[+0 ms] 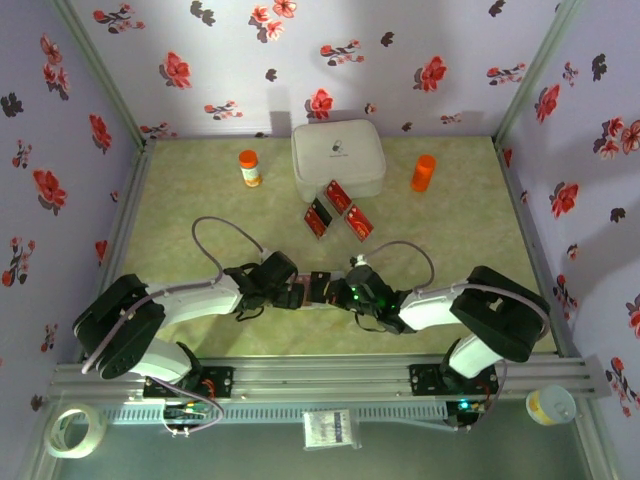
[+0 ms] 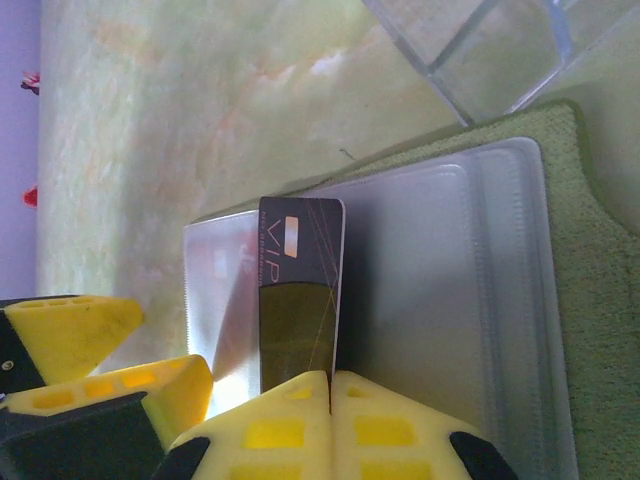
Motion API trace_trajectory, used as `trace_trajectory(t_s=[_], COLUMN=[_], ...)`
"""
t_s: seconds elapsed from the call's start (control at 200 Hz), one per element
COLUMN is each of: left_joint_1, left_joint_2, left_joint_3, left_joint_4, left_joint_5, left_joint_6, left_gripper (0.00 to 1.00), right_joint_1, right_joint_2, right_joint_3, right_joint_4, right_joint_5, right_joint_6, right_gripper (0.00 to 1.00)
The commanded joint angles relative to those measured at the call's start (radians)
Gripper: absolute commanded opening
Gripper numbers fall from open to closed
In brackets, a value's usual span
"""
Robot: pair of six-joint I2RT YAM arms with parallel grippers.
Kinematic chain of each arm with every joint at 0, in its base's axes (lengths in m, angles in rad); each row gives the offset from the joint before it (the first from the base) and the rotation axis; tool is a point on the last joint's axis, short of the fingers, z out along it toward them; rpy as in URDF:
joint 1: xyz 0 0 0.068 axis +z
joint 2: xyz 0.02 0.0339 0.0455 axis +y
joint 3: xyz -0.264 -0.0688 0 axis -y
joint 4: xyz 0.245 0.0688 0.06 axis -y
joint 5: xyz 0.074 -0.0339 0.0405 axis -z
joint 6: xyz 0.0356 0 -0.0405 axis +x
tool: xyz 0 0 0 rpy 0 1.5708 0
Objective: Put the credit cards into the card holder
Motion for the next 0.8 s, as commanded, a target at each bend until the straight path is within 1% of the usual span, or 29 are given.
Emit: trace_trajectory(t_s=[0.0, 0.315, 0.795], left_joint_1=[-0.005, -0.005, -0.004], left_joint_2=[0.001, 0.003, 0.004], left_joint_3=[-0.017, -0.018, -0.019], left_joint_4=[-0.079, -0.077, -0.077], left_joint_5=[-0.016, -0.017, -0.016], left_joint_6=[-0.004, -0.003, -0.006], left_gripper=[1.00, 1.00, 1.00], right_joint_1=[0.009, 0.009, -0.003], right_joint_2=[-0.010, -0.050, 0.000], right_joint_3=[-0.002, 0.025, 0.080], right_joint_4=[-0.108, -0.209, -0.285], right_joint_5=[-0.017, -0.030, -0.099], right_joint_6=[-0.019, -0.055, -0.107], right_gripper=[0.00, 0.00, 0.00])
